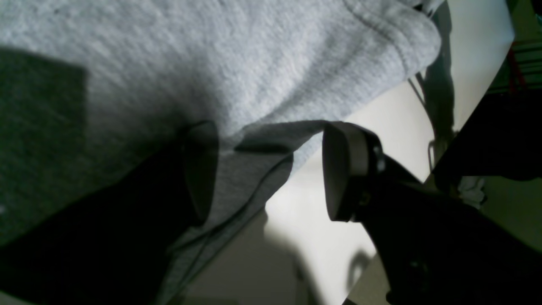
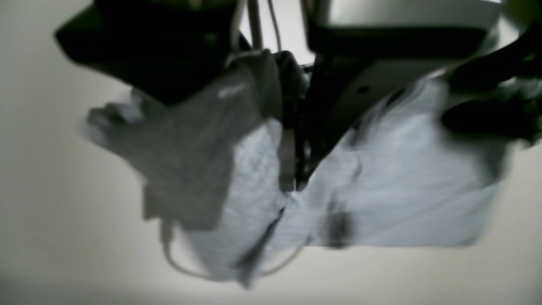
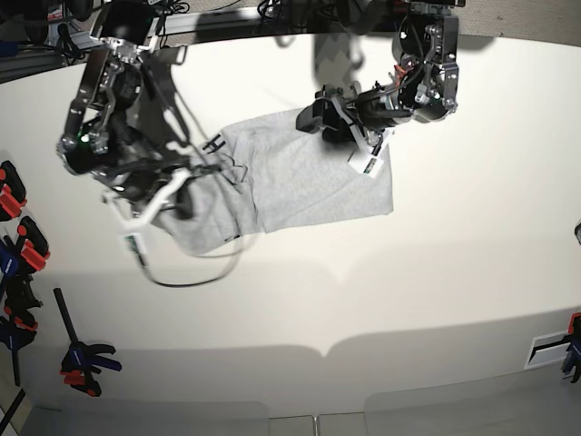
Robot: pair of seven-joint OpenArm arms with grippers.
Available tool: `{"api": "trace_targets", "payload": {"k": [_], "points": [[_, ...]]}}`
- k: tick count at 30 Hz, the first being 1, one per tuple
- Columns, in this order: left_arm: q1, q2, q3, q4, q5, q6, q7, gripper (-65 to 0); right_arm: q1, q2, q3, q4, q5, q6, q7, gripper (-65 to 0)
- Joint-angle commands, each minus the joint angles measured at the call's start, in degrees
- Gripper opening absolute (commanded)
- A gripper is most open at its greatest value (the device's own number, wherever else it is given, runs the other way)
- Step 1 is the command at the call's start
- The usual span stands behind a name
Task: Fold the T-shirt properly
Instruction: 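Lift the strip end with the right gripper and fold it onto the left gripper's end, then hold the bundled shirt with both grippers and flip it over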
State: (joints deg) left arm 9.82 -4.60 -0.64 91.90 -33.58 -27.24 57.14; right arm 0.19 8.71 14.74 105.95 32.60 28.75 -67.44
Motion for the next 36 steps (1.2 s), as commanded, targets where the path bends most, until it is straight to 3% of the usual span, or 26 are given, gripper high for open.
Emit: {"api": "trace_targets", "payload": {"k": [1,4,11,15,19,24,32,36], "points": [[-0.33,-0.02,0.0,0.81,0.42,0.24,-0.22,-28.9,1.05,0.31,-1.7,1.77,2.21,0.5,0.72,-65.0],[-0.33,-0.02,0.0,0.81,0.37,0.24,-0.22,-28.9,1.03,0.31,-8.37,2.19,3.65,0.31,0.96,-65.0],[-0.33,-0.02,0.0,0.81,0.37,0.24,-0.22,-28.9,1.07,0.13,-23.8,2.19,3.28,-3.93,3.78,-65.0],[-0.33,0.0,0.0,0.81,0.28,0.24,-0.22,-28.9,1.05,-3.34,-28.68,2.19,0.11,-4.0,4.04,-65.0],[-0.33,-0.02,0.0,0.81,-0.13,0.24,-0.2,-28.9,1.05,-7.63,-31.19,2.19,-1.03,-3.89,4.04,-65.0],[-0.57,-0.07,0.0,0.9,-0.96,0.2,0.96,-28.9,0.94,-12.02,-31.74,2.16,-11.3,-3.85,3.96,-65.0],[-1.6,-0.24,-0.07,9.25,-3.98,0.13,12.28,-28.9,0.9,-12.39,-31.65,2.16,-12.96,-3.85,4.0,-65.0],[-1.6,-0.39,-0.07,15.32,-3.96,0.11,15.06,-28.9,0.9,-12.37,-31.65,2.16,-12.96,-3.82,4.0,-65.0]]}}
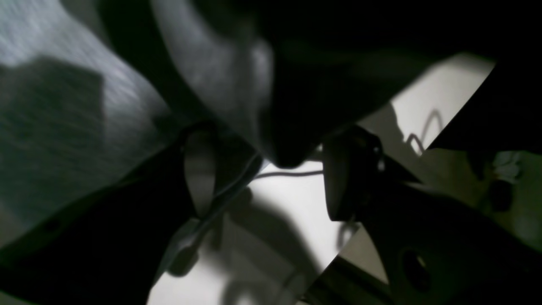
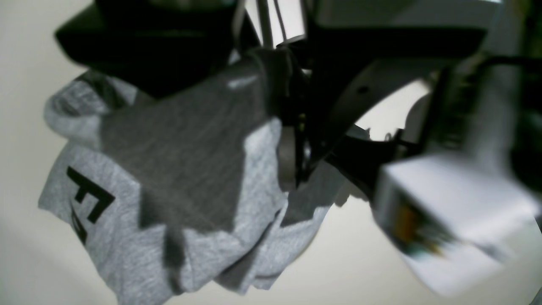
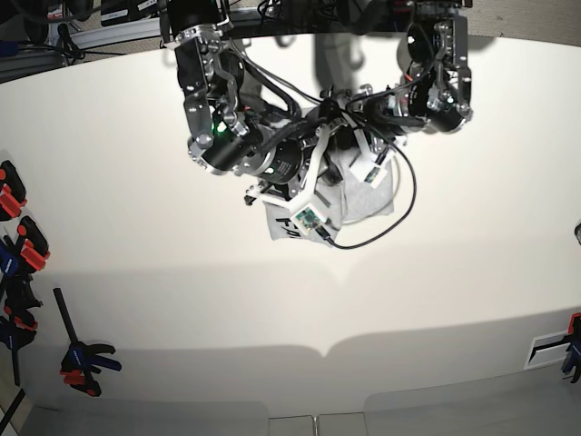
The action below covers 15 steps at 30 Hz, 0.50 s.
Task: Fold the T-shirt properly
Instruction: 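Hold the bundled shirt with both grippers and flip it over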
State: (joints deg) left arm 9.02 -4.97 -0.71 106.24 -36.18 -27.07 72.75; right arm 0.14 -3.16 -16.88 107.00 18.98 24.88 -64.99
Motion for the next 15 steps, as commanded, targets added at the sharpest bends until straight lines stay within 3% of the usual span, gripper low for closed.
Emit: {"api": "trace_targets", "payload": {"k": [1,4,8,12,13,15], "points": [[-0.79,-0.04,0.0,2.38,-1.31,-0.37,0.02,-28.9,0.94,-0.5,-0.02,1.11,0.66,0.04,1.53,-65.0],[-0.59,-2.01,0.0,4.55,2.36,-3.52,0.94,-28.9,0.94,-0.5,-0.02,1.11,0.66,0.24,1.55,-65.0],[-0.26,-7.56,0.0,3.96,12.94,-2.82,-0.81,-28.9,0.96,-0.52,-0.02,1.11,0.66,1.95,1.53,-65.0],[-0.28,-13.35,0.0,3.96,20.48,5.09,-3.76,-28.9,0.96,-1.42,-0.04,1.11,0.68,2.21,1.55,-65.0],[-0.31,-14.49,0.0,3.96,21.59,7.37,-4.52,-28.9,0.96,-1.92,-0.02,1.11,0.68,2.21,1.55,-61.3],[-0.31,-16.2,0.0,3.96,22.27,11.21,-5.55,-28.9,0.96,-2.49,-0.13,1.11,2.03,2.21,1.84,-47.0]]}}
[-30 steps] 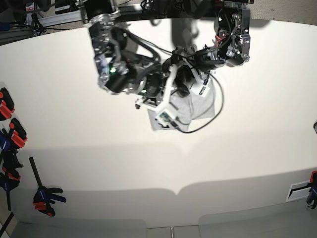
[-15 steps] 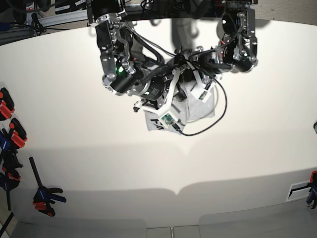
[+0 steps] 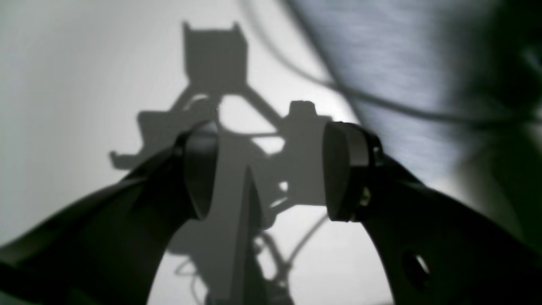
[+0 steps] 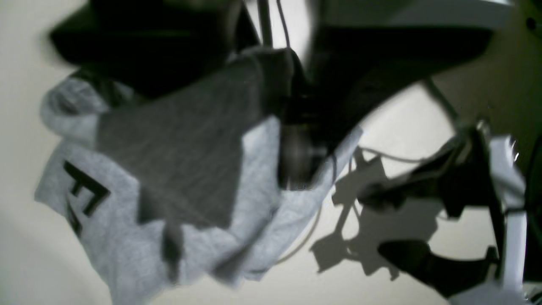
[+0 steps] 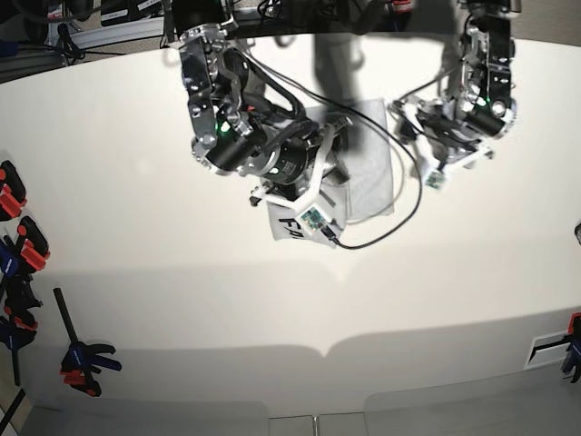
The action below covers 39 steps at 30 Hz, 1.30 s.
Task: Fold the T-shirt properly
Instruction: 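Hold the bundled shirt with both grippers and flip it over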
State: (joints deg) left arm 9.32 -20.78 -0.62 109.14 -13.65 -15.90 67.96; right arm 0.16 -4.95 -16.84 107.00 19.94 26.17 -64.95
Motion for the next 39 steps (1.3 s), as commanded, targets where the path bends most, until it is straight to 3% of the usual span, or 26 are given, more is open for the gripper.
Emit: {"api": "trace_targets", "payload": {"k": [1,3,7,10,17,23,28,31,34,39], "points": [[-0.61,-1.03,-0.09,1.05,-0.28,1.29,-0.85,-28.9,0.94,-1.05,-0.17,1.11,2.71,0.9,2.16,-42.3],[-0.61,-1.73,-0.09,1.05,-0.28,2.58,-0.98,-28.9,0.92,-1.84,-0.17,1.11,7.1,0.9,3.17,-38.5],[-0.59,-1.95,-0.09,1.05,-0.09,2.64,-1.01,-28.9,0.96,-4.05,-0.17,1.11,14.29,1.27,3.13,-38.5],[-0.59,-1.97,-0.09,1.05,-0.15,2.64,-1.01,-28.9,1.09,-4.05,-0.48,1.11,18.97,4.04,2.21,-38.5],[-0.61,-1.97,-0.09,1.05,-0.07,2.64,-0.98,-28.9,1.09,-4.05,-0.33,1.11,19.87,6.71,1.86,-38.5],[-0.61,-1.95,-0.09,1.09,-1.16,2.67,-0.98,-28.9,2.99,-4.05,-0.02,1.11,7.28,7.67,3.19,-38.5],[-0.74,-1.46,-0.07,1.2,-13.05,2.34,-3.58,-28.9,6.27,-0.72,0.0,1.09,-2.19,5.81,8.92,-38.5],[-0.76,0.74,-0.07,1.31,-16.87,1.38,-3.54,-28.9,7.74,2.45,0.0,0.94,-6.95,3.32,11.76,-38.5],[-0.7,4.35,-0.07,1.33,-24.06,-3.21,-3.08,-28.9,8.61,4.92,0.0,-1.38,-11.21,0.61,16.48,-38.5],[0.26,11.96,-0.07,1.33,-30.88,-8.76,-1.92,-28.9,11.78,5.73,0.0,-12.76,-12.52,-0.02,18.43,-38.6]]}}
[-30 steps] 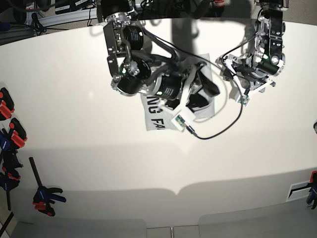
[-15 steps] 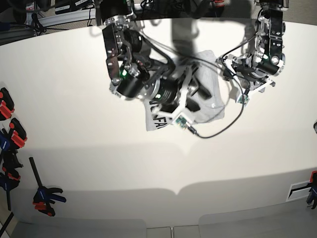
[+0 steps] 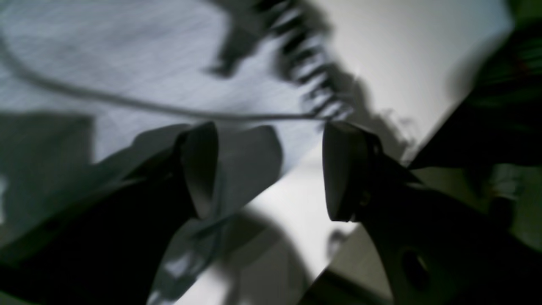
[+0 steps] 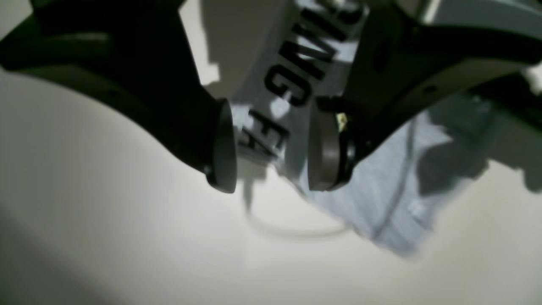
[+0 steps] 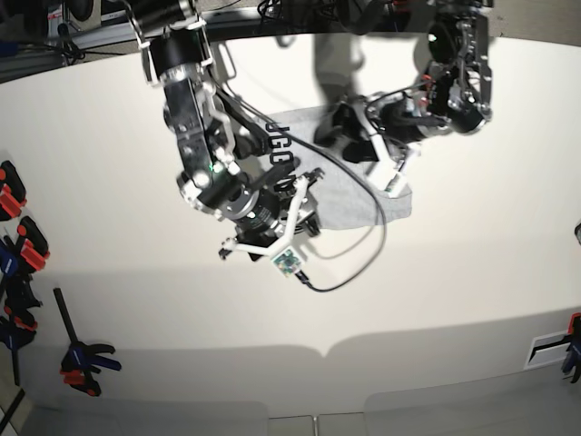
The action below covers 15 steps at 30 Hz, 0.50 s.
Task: Fold the T-shirt properly
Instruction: 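Hold the bundled shirt with both grippers and flip it over, then lay the folded shirt flat and straighten it with both grippers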
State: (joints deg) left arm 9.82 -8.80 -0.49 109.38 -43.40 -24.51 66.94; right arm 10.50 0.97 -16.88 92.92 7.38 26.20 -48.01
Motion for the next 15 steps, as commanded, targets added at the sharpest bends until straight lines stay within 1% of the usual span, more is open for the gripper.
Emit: {"api": "trace_targets", "payload": {"k": [1,2,5,8,11,13,15], "points": [[0.33,1.27,-0.2,1.03,-0.63,-1.36,-1.51,-28.9,2.38,-0.2,0.04,-1.68,0.04,-0.04,2.19,-38.5],[1.03,2.34,-0.2,0.94,0.76,-2.27,-2.84,-28.9,3.32,-0.2,0.04,-4.76,0.02,-0.04,3.1,-38.6],[4.13,4.39,-0.2,0.07,8.44,-2.49,-7.5,-28.9,5.88,-0.24,0.04,-13.35,0.04,-0.04,5.14,-38.6],[6.84,4.98,-0.15,-4.35,11.67,-2.45,-11.96,-28.9,7.63,-0.2,0.02,-19.69,0.11,-0.04,5.4,-38.6],[6.49,4.94,-0.22,-10.86,12.83,-2.34,-12.22,-28.9,7.19,-0.17,0.02,-20.61,1.05,0.0,4.22,-38.7],[5.64,4.92,-0.22,-13.86,16.04,-2.32,-12.09,-28.9,6.78,-0.17,0.02,-20.37,2.23,0.15,2.89,-38.7],[4.39,4.28,-0.22,-15.06,19.78,-2.32,-11.02,-28.9,6.16,-0.13,0.04,-19.63,2.14,0.2,1.88,-38.7]]}}
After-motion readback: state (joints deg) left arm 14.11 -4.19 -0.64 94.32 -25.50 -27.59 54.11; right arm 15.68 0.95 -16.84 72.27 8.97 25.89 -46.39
